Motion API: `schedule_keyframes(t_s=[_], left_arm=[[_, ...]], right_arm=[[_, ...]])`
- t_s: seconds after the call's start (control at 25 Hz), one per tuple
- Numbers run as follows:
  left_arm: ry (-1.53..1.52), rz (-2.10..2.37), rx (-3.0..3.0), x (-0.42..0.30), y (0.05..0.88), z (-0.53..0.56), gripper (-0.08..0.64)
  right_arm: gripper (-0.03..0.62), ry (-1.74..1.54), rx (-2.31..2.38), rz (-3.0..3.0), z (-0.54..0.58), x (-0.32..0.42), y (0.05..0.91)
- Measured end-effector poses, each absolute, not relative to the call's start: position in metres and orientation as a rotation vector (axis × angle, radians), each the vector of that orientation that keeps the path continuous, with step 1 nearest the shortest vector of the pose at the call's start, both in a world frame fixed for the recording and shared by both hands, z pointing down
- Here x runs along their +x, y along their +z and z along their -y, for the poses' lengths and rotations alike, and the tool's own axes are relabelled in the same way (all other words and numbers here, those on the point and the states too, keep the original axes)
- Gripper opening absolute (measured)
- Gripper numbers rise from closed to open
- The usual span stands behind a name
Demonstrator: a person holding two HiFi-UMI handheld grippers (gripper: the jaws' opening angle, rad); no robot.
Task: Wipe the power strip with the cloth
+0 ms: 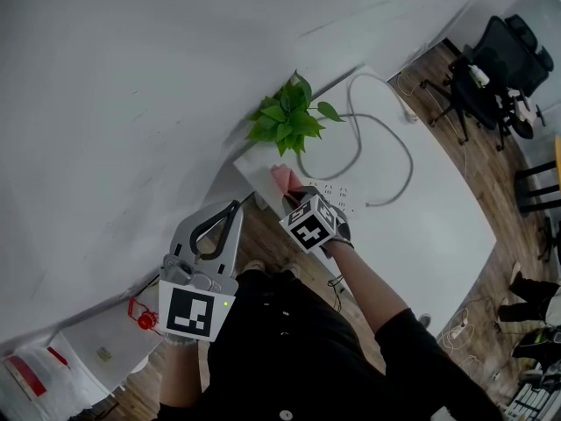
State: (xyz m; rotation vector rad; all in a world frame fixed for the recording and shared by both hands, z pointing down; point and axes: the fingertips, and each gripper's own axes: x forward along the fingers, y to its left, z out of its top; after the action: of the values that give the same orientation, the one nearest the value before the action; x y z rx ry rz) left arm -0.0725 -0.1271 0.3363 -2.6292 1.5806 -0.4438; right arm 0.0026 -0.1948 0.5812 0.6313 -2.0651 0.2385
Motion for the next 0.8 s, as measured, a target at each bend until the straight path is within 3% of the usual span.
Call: schedule_keyframes(t_s=[0.4,0.8], left_arm=[[-0.432,-1.532,-2.654,-0.061,0.335,0.131,0.014],[-0.39,-1.407,-2.702,-0.035,0.33,0.141,0.014]], right_arm=[[0.049,0.277,0.748,2.101,0.195,0.016,0.566],[0.049,0.341,1.015,2.082,0.192,0.099,0.528]])
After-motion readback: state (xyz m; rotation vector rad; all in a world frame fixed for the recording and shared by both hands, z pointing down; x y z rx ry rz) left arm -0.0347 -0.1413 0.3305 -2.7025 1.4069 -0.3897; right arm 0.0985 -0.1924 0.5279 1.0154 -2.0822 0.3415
